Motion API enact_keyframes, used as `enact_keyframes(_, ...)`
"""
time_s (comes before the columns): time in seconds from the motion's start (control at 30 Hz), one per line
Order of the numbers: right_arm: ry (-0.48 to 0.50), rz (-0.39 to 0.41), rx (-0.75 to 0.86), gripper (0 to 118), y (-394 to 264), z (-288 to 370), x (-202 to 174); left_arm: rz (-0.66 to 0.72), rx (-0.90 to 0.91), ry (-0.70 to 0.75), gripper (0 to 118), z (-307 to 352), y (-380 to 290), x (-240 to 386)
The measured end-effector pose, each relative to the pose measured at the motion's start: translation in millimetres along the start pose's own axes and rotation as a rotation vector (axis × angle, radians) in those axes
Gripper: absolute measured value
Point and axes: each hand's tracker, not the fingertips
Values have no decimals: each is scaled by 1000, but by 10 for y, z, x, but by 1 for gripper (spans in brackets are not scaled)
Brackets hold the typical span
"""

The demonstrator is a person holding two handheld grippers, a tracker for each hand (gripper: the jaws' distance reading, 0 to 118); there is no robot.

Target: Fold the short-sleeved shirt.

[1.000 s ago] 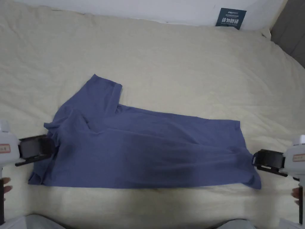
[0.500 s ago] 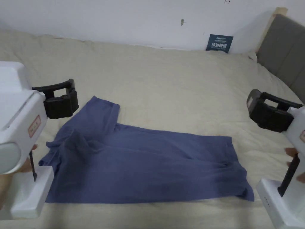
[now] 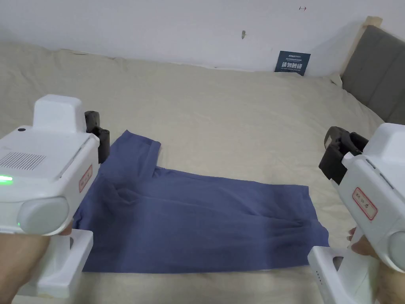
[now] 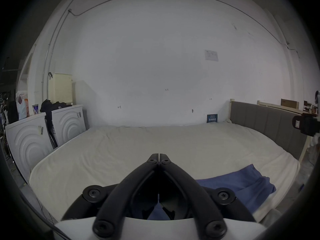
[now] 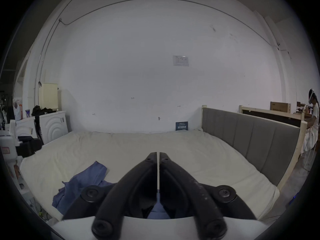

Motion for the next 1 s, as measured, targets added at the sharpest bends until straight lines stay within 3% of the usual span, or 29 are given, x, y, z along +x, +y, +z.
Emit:
enact_keyframes(0.23,42,37,-38,1,88,-194,-53,71,-153,-28,3,-614,266,-153)
enact_keyframes(0.27,46,34,-43,1,99,-245,-49,99,-189,-49,16,-769,320,-210)
enact_keyframes(0.33,58,29,-50,1,118,-326,-46,96,-241,-80,77,-1099,356,-285)
enact_keyframes(0.4,60,21,-60,1,114,-437,-28,81,-327,-80,116,-1492,378,-336)
enact_keyframes(0.6,42,22,-108,1,39,-767,94,62,-588,-58,118,-2591,155,-443)
enact_keyframes(0.8,5,40,-196,1,-218,-1159,269,119,-843,13,118,-3511,-509,-543)
enact_keyframes(0.87,-12,36,-218,1,-304,-1233,299,120,-903,35,110,-3692,-717,-570)
enact_keyframes(1.0,-32,-5,-272,1,-429,-1316,398,107,-947,84,81,-3833,-1001,-591)
